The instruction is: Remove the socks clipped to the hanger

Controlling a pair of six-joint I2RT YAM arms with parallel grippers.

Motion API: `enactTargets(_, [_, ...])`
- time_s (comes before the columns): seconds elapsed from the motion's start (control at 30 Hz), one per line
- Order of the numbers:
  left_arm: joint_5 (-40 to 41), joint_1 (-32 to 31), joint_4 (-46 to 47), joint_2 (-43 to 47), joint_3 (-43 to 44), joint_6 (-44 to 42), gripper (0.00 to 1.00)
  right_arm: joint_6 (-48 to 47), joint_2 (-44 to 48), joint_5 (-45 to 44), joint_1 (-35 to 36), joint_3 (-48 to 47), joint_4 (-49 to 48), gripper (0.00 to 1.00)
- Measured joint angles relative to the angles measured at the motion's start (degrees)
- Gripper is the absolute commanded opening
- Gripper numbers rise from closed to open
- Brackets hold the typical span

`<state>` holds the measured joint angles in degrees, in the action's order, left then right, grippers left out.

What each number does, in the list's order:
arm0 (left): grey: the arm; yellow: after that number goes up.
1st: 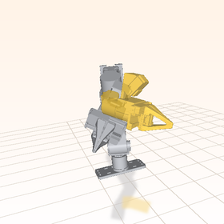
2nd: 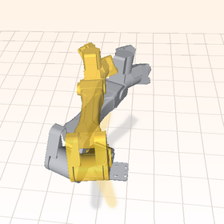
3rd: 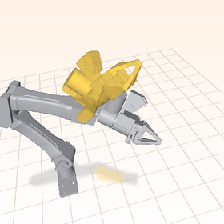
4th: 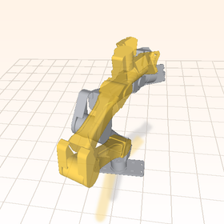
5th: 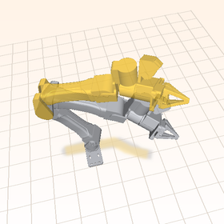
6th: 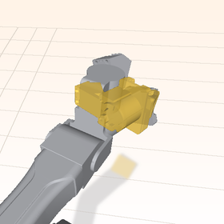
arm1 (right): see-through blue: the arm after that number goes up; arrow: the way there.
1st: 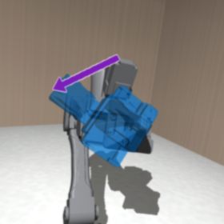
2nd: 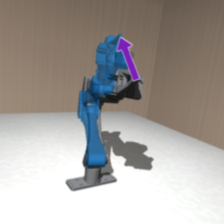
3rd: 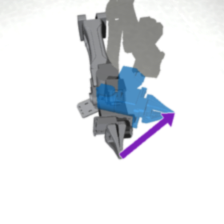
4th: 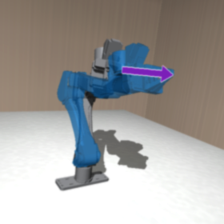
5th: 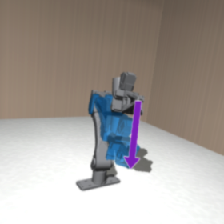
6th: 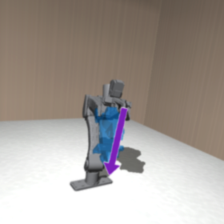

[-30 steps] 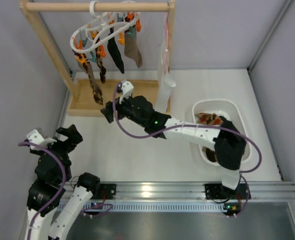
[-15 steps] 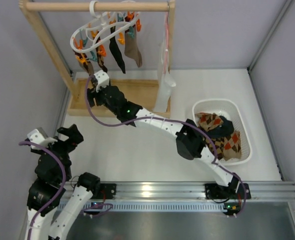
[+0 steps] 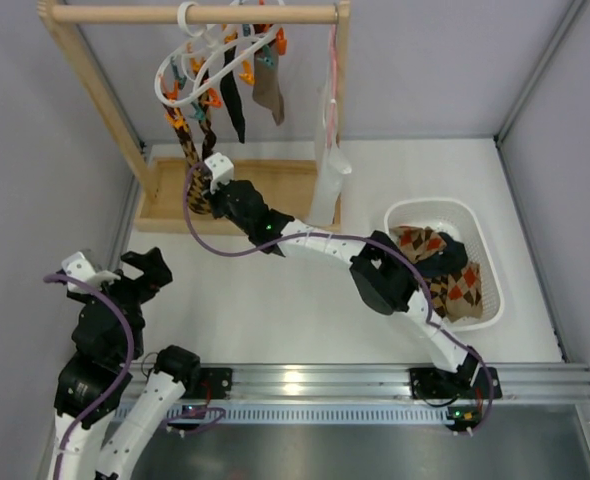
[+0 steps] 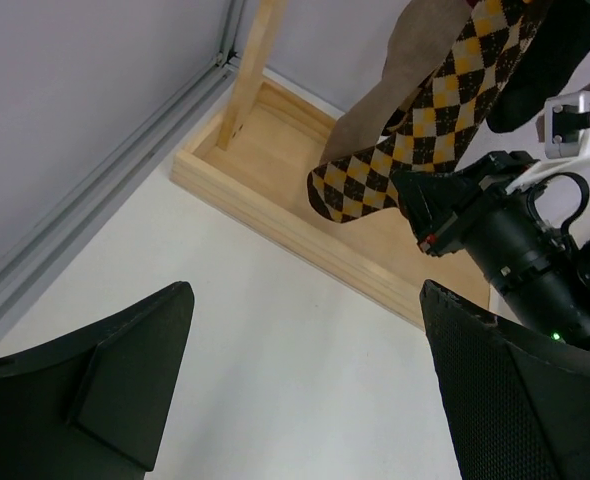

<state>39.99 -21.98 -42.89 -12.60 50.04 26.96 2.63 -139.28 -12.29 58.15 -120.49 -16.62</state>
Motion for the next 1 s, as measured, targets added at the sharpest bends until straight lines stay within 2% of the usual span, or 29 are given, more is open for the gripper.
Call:
enactTargets(0.1, [-2.2,0.1,-0.3,-3.2,1.8,0.0,0.98,-0.2,5.7,0.3,0.4,9.0,-2.4,0.03])
enactTargets(0.2, [-5.2,0.1,-0.8,-9.9,8.0,-0.2,0.98,-0.4,13.1,0.4,0.9,17.7,-4.1,0.0])
enactTargets(0.43, [-10.4,0.2,-0.3,-30.8,32.7,-2.1,0.98,-1.0,27.8,1.0,1.8,33.6,-7.0,0.0])
enactTargets(0.63, [-15.8,0.2,-0.3,-46.5,46.6,-3.1,0.98,-1.1,36.0,1.5,2.3,43.2,-8.0,0.0])
enactTargets(0.8, [-20.9,0.2,-0.7,-55.0,50.9,-2.7,0.96,-1.1,39.0,1.4,3.0,46.7,-8.1,0.0])
enactTargets(1.0, [-24.7,0.2,-0.9,-58.6,52.6,-1.5,0.96,-1.1,39.2,1.2,4.0,47.0,-8.0,0.0])
